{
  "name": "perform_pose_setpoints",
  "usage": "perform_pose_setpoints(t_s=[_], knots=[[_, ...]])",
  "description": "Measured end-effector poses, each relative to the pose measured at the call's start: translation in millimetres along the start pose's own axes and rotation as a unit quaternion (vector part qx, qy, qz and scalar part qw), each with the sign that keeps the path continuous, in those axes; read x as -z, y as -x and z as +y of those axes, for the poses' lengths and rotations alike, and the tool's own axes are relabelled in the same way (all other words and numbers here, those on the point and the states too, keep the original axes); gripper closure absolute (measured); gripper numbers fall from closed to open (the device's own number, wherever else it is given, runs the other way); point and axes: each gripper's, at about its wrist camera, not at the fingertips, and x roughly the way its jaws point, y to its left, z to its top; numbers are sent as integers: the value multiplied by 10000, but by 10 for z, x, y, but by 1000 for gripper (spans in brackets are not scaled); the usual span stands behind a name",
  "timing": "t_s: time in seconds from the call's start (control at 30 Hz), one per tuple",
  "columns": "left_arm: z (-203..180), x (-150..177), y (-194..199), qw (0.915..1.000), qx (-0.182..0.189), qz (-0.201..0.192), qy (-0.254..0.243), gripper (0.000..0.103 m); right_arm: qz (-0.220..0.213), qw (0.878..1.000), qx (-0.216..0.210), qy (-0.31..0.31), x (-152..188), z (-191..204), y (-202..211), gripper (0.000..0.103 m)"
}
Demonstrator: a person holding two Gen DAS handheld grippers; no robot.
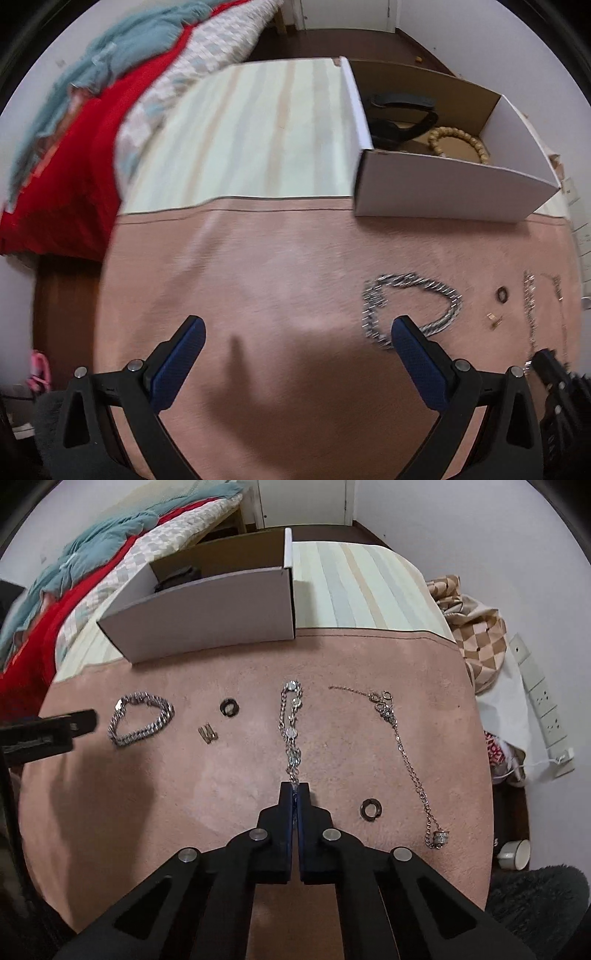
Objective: Organize jewelry
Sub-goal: 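Grasp the silver chain bracelet with the left tool while the right tool grasps the silver chain necklace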
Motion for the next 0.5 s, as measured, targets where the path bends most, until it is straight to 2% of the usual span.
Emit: perform_pose_setpoints(t_s=[0.1, 0.13, 0.17, 0.2, 0.23, 0.27, 0.3, 0.33, 0.5], knots=[[-83, -34, -102, 9994, 303, 158, -60, 3, -13, 9999, -96, -124, -50, -49, 60, 101], [-116, -33, -127, 9991, 364, 197, -108, 15, -6, 9998, -123, -158, -60, -58, 66, 101], [-151, -29, -151, 9987, 424, 233, -171, 34, 0, 9997, -159, -203, -77, -70, 72, 101], [-179, -22, -161, 9984, 469, 227, -234, 38, 0, 9995, -197, -250, -88, -82, 79, 101], [-204, -16, -147, 9982, 503, 152, -294, 49, 0, 9994, -228, -278, -109, -107, 86, 101], [-237, -13, -129, 9978, 534, 82, -392, 66, -4, 9992, -250, -309, -112, -116, 94, 101], [-261, -13, -115, 9974, 557, 60, -463, 78, -3, 9990, -273, -340, -115, -121, 106, 101], [-284, -16, -109, 9968, 584, 77, -531, 96, -8, 9989, -300, -372, -121, -133, 123, 101], [-217, -11, -77, 9959, 808, 112, -393, 98, -10, 9978, -454, -490, -168, -185, 204, 101]])
